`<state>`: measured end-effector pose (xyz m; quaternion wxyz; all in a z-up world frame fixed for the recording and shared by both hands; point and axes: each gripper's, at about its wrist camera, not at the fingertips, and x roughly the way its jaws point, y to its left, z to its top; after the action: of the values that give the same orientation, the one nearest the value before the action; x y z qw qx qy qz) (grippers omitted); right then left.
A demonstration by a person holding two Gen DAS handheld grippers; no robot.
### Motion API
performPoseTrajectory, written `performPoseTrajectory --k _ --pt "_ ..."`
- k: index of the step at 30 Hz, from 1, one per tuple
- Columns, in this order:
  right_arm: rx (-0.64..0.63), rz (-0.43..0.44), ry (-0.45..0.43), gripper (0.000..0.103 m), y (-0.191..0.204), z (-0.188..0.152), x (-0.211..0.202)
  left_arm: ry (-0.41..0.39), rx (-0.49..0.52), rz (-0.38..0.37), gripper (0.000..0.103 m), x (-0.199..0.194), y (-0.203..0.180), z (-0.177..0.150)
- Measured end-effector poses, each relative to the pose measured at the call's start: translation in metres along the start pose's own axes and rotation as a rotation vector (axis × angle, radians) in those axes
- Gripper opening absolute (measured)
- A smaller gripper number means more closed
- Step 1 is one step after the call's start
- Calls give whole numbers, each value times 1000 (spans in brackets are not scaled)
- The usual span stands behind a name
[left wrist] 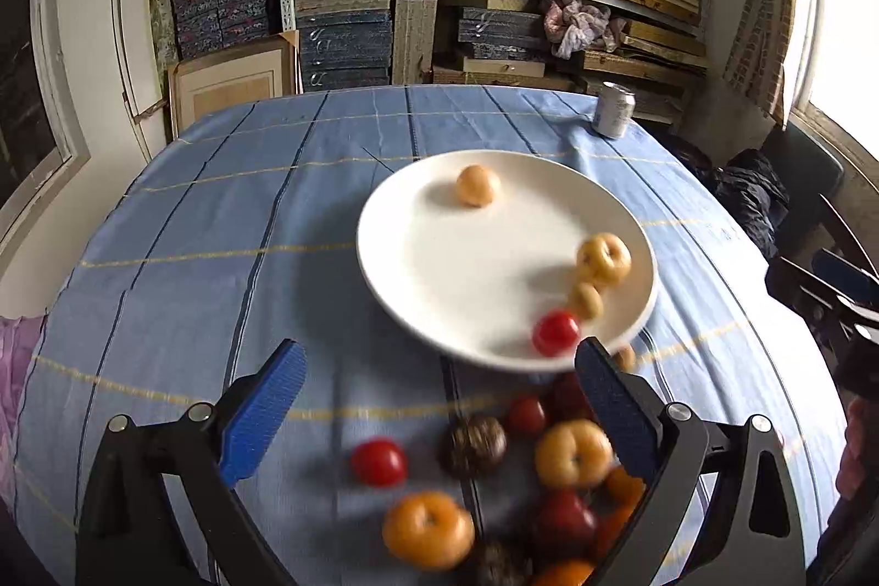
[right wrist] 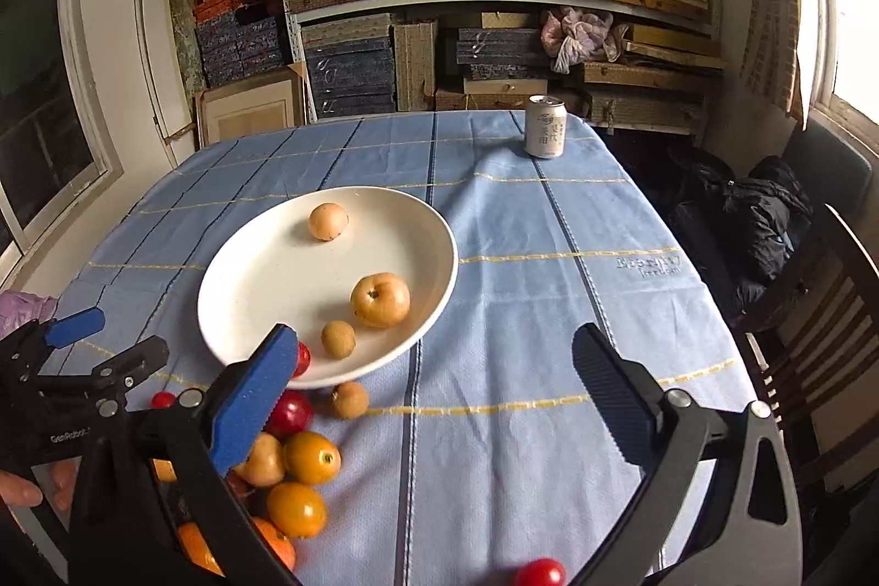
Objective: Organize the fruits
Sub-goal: 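Move both open tools back toward the fruit pile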
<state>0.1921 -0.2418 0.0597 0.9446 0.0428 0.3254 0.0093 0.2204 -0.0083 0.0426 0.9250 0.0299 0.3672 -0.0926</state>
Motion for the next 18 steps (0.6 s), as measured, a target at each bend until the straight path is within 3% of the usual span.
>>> performPoseTrajectory --k 10,14,18 --pt "11 -65 99 98 -13 -88 -31 10 -9 -40 99 -51 -18 -94" --pt "16 -96 134 99 -21 -116 -30 46 5 -43 99 -51 -28 -129" --pt "15 -113 166 99 -25 -133 -23 70 -6 -61 99 -42 -35 -141"
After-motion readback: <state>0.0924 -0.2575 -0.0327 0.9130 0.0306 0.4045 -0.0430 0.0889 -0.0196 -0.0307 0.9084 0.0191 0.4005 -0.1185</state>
